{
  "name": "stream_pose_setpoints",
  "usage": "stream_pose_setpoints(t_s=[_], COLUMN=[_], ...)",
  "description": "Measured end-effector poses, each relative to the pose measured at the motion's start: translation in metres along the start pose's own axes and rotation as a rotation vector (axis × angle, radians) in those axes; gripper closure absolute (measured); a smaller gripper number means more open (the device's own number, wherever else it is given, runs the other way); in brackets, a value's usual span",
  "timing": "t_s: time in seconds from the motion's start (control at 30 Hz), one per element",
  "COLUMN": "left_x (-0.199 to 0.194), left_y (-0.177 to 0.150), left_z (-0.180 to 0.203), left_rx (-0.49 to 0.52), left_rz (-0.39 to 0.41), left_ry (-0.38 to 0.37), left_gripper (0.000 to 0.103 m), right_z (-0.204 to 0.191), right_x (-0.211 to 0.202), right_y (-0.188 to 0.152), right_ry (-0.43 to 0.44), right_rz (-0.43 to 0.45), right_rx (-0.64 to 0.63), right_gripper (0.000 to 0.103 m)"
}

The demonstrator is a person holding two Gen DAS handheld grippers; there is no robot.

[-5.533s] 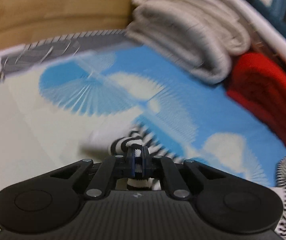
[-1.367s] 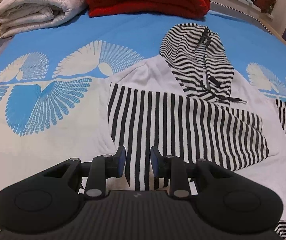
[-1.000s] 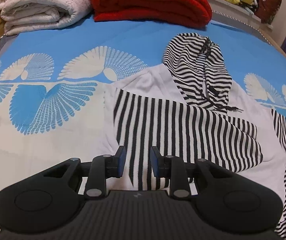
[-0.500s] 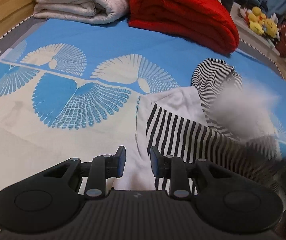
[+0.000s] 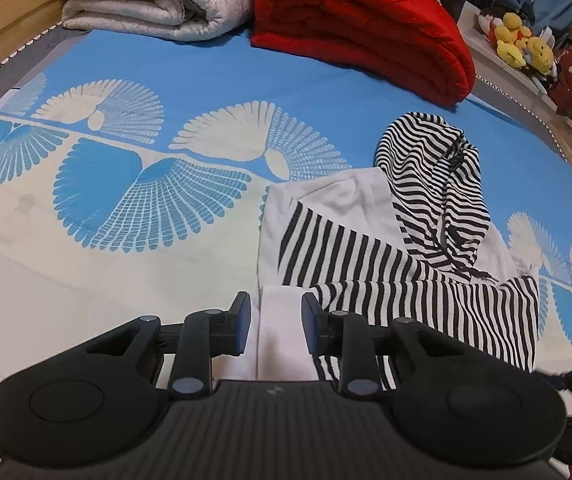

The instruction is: Fold small clothes

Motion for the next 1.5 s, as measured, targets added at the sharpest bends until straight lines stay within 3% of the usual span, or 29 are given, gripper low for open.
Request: stream_pose_setpoints(t_s=[0.07,0.2,0.27,0.3,0.33,0.47,0.57,0.63,0.7,0.8,0.83,0.93,1.03,1.17,1.33,1.4,1.43,1.5], left_x=[0.004,0.012,0.016,0.017,0.018,0.022,0.024,0.024,0.024,0.024,0.024,0.023,0.023,0.025,0.029,0.031,0.031,0.033], left_y=[-0.001,-0.001,0.000,0.000,0.000,-0.001,-0.001,-0.001,-0.002,-0.003,-0.003,-0.004,-0.005,-0.008,-0.011,-0.011,-0.010,-0.009], left_z=[0.004,0.013,0.017,0.019,0.021,0.030,0.031,0.030,0.030,0.029,0.028,0.026,0.025,0.025,0.024,0.026,0.026,0.027], left_rx=[0.009,0.032,0.036,0.037,0.039,0.060,0.062,0.056,0.053,0.058,0.059,0.057,0.059,0.072,0.082,0.089,0.090,0.088], left_rz=[-0.006,-0.017,-0.021,-0.021,-0.022,-0.030,-0.033,-0.033,-0.034,-0.037,-0.038,-0.037,-0.039,-0.047,-0.060,-0.064,-0.064,-0.066], left_ry=[0.003,0.005,0.007,0.006,0.005,-0.006,-0.009,-0.009,-0.008,-0.010,-0.009,-0.005,-0.002,0.002,0.009,0.006,0.004,0.001], left_gripper=[0.072,0.072,0.072,0.072,0.072,0.072,0.072,0.072,0.072,0.072,0.072,0.072,0.072,0.072,0.072,0.072,0.072,0.072], right_z=[0.003,-0.013,-0.018,-0.015,-0.009,0.018,0.031,0.041,0.048,0.073,0.086,0.124,0.147,0.152,0.153,0.151,0.150,0.156], right_x=[0.012,0.019,0.020,0.021,0.022,0.014,0.012,0.014,0.005,-0.016,-0.020,-0.015,0.018,0.062,0.095,0.102,0.102,0.095], right_y=[-0.025,-0.051,-0.055,-0.055,-0.055,-0.050,-0.059,-0.068,-0.066,-0.042,-0.034,-0.013,-0.008,-0.007,-0.004,0.001,0.004,0.008], right_ry=[0.017,0.027,-0.004,-0.028,-0.051,-0.046,-0.118,-0.024,0.083,0.254,0.273,0.230,0.120,0.011,0.045,0.051,0.042,-0.014], right_rz=[-0.076,-0.105,-0.072,-0.065,-0.067,-0.067,-0.106,-0.172,-0.165,-0.049,-0.001,0.113,0.083,0.035,-0.002,-0.004,0.002,0.050], right_rx=[-0.064,-0.234,-0.291,-0.290,-0.270,-0.180,-0.215,-0.173,-0.136,0.021,0.093,0.333,0.540,0.622,0.693,0.669,0.652,0.668], right_gripper=[0.053,0.053,0.065,0.077,0.096,0.100,0.099,0.099,0.097,0.081,0.072,0.058,0.057,0.057,0.057,0.090,0.098,0.098])
Point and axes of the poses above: each gripper's, at about its wrist camera, not at the fingertips, and x roughly the way its jaws point, z to its right, y to its top, the point moved 2 cm from there along x, roughly the way its jaws point, and after that the axes turned 6 degrees about -y, right-handed, at the moved point
